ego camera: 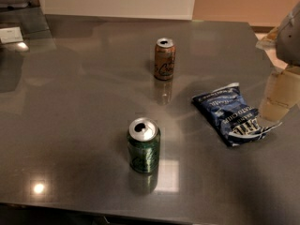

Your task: Pick blue chip bag

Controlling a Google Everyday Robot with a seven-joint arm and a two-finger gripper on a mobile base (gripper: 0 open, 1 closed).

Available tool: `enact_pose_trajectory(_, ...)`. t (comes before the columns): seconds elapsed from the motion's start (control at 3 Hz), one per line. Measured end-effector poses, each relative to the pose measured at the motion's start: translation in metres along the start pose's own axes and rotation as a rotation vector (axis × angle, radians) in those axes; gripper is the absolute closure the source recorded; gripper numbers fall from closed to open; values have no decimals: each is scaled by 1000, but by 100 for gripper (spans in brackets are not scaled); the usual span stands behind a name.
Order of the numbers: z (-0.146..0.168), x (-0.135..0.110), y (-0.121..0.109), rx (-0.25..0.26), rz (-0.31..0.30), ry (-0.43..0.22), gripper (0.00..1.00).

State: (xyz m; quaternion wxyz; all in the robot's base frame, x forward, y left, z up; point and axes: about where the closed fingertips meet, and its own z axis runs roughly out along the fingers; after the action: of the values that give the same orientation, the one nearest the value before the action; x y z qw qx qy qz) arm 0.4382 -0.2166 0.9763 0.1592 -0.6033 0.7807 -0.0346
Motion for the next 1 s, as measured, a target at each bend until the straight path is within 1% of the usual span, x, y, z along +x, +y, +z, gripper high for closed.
enact_pose_trajectory(0.33, 0, 0, 0, 0, 0, 0, 0)
enact_pose_trajectory(0.67, 1, -2, -4, -14, 11, 4, 0)
enact_pose_trajectory(1.0, 23, -5, -15, -30, 79, 10, 0)
